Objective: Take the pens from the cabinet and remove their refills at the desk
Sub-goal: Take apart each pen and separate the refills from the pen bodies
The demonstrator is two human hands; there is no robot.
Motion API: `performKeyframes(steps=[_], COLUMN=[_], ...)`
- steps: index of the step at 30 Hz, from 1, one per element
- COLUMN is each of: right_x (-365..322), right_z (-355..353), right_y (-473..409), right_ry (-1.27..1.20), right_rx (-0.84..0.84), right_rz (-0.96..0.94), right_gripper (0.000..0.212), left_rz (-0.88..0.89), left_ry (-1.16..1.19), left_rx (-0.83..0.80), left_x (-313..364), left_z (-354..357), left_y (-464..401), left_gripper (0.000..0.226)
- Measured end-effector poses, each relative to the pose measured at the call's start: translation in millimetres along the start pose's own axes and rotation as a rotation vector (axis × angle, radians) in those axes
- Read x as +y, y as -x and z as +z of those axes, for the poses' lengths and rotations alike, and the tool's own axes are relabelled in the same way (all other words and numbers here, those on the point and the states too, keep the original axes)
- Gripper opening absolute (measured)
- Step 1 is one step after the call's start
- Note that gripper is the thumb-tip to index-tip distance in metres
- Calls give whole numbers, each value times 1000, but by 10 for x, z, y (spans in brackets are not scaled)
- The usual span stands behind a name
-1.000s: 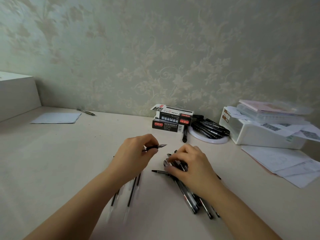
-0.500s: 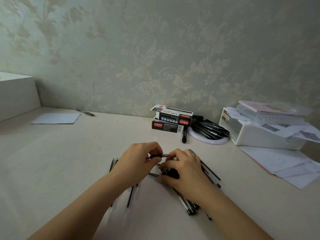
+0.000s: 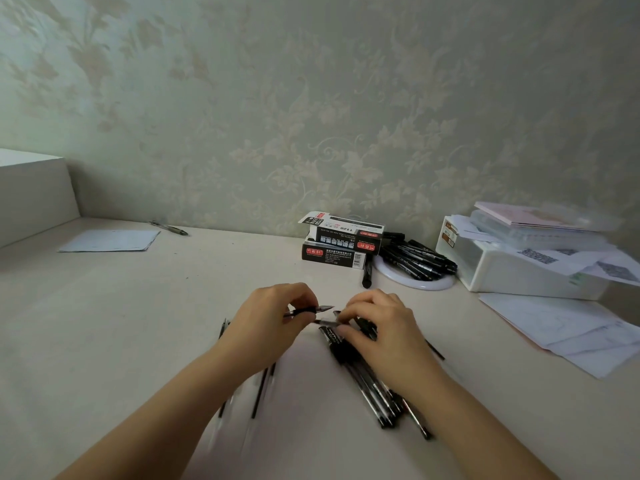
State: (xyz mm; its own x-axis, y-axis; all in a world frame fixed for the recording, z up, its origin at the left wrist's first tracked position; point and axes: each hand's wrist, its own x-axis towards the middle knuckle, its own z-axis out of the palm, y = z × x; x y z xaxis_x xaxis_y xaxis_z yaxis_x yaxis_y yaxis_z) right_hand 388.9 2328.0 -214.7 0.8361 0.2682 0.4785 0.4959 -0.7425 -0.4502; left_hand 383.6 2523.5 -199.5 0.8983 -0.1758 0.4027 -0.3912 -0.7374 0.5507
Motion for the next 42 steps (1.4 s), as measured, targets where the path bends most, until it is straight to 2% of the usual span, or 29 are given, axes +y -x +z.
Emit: performKeyframes(steps=[9, 15, 21, 29, 34, 38, 42], right_x=[70, 53, 90, 87, 74, 46, -24], right_z=[-148, -109, -121, -123, -120, -155, -172], right_y=[-31, -20, -10, 13, 26, 19, -22], right_ry=[-34, -100, -271, -338, -356, -392, -431], right_rx=[69, 26, -14, -48, -56, -27, 66], right_rz=[15, -42, 43, 97, 118, 103, 82], right_gripper=[9, 10, 14, 27, 23, 17, 13], left_rz=[24, 82, 104, 83, 74, 77, 84], left_ry=[1, -16, -5, 52, 65, 111, 133], left_rx=[-28, -58, -26, -47, -56, -19, 86], left_x=[-9, 11, 43, 69, 80, 87, 153], left_z=[-8, -12, -25, -21, -5, -18, -32], left_y=[-2, 6, -3, 8, 2, 4, 12], left_gripper=[11, 9, 8, 12, 11, 11, 7])
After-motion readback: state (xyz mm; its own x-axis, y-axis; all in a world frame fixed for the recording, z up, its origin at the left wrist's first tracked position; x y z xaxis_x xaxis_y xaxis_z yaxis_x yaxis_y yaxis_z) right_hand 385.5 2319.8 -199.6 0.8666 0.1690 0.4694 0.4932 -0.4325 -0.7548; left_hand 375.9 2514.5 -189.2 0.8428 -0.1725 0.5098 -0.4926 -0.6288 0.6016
